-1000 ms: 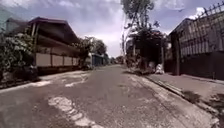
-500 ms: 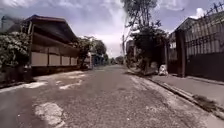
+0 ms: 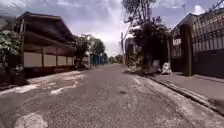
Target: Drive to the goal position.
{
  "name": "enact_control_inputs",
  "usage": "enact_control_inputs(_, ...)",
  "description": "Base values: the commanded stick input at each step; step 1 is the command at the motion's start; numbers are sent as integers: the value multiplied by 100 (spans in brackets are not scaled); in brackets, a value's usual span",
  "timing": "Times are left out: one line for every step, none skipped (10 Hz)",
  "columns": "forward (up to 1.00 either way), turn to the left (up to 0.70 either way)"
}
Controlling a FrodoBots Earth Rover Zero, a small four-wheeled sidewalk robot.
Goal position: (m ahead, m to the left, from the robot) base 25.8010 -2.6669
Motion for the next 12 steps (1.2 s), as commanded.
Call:
enact_control_inputs(70, 0)
enact_control_inputs(70, 0)
enact_control_inputs(70, 0)
enact_control_inputs(70, 0)
enact_control_inputs(70, 0)
enact_control_inputs(70, 0)
enact_control_inputs(70, 0)
enact_control_inputs(70, 0)
enact_control_inputs(70, 0)
enact_control_inputs(70, 0)
enact_control_inputs(70, 0)
enact_control_inputs(70, 0)
